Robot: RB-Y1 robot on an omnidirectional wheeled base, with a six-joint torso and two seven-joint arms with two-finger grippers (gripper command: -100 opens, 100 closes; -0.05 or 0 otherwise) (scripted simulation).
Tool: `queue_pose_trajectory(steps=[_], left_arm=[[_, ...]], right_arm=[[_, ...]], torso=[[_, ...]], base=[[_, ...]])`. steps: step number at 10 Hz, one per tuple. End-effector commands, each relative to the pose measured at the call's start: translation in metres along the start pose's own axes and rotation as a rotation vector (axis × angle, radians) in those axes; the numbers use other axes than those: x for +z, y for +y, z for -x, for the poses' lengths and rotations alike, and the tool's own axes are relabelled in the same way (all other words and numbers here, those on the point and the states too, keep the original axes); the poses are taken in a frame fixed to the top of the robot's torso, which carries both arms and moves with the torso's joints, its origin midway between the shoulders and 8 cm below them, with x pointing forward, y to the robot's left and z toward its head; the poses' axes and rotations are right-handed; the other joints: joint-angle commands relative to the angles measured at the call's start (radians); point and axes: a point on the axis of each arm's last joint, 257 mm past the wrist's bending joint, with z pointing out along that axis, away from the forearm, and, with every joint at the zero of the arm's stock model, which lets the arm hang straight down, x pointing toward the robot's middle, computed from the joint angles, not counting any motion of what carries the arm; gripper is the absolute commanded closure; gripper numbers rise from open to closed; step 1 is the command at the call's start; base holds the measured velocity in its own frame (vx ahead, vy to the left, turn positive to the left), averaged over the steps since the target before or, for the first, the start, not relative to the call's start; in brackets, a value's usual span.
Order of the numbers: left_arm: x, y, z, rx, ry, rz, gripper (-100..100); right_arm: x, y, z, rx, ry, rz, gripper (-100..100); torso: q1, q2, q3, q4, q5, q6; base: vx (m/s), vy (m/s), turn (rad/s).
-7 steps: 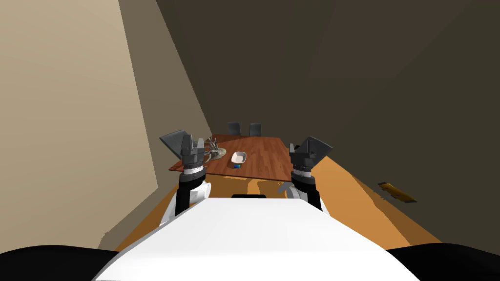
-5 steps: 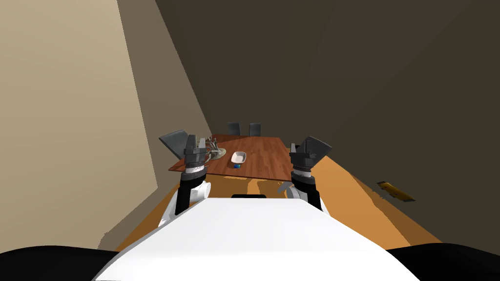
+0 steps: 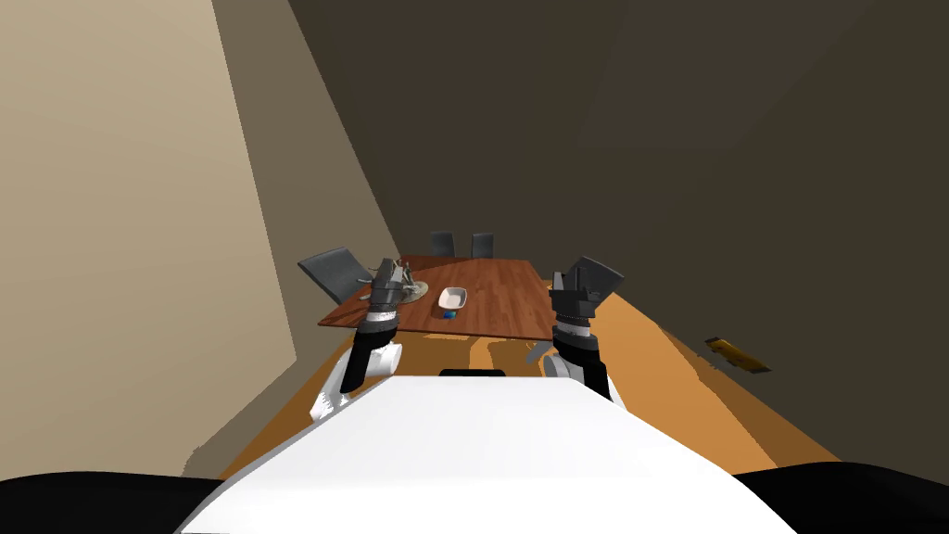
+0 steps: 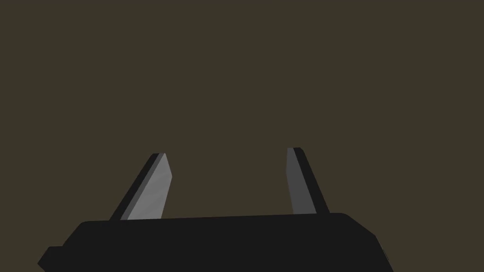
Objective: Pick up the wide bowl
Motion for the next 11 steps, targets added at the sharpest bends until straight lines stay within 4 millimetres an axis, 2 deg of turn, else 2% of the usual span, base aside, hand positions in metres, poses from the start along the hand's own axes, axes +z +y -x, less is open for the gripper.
queue_pose_trajectory(steps=[1,2,6,7,9,10,11], left_arm=[[0.005,0.025,-0.012,-0.012,0.030,0.054,-100],[0.005,0.025,-0.012,-0.012,0.030,0.054,-100],[0.009,0.083,-0.042,-0.043,0.094,0.194,-100],[0.008,0.086,-0.042,-0.042,0.095,0.206,-100],[0.008,0.117,-0.058,-0.057,0.124,0.283,-100],[0.008,0.119,-0.058,-0.057,0.125,0.293,-100],[0.006,0.136,-0.066,-0.064,0.139,0.339,-100]], right_arm=[[0.000,0.000,0.000,0.000,0.000,0.000,0],[0.000,0.000,0.000,0.000,0.000,0.000,0],[0.000,0.000,0.000,0.000,0.000,0.000,0],[0.000,0.000,0.000,0.000,0.000,0.000,0],[0.000,0.000,0.000,0.000,0.000,0.000,0],[0.000,0.000,0.000,0.000,0.000,0.000,0],[0.000,0.000,0.000,0.000,0.000,0.000,0]], torso=[[0.000,0.000,0.000,0.000,0.000,0.000],[0.000,0.001,0.000,0.000,0.000,0.000],[0.000,0.001,0.000,0.000,0.000,0.000],[0.001,0.001,0.000,0.000,0.000,0.000],[0.000,0.000,0.000,0.000,0.000,0.000],[0.000,0.000,0.000,0.000,0.000,0.000],[0.000,0.000,0.000,0.000,0.000,0.000]], base=[[-0.041,0.023,-0.051],[-0.032,0.022,-0.014],[-0.039,0.024,-0.050],[-0.028,0.019,-0.027],[-0.031,0.017,-0.046],[-0.028,0.018,-0.021],[-0.024,0.018,-0.031]])
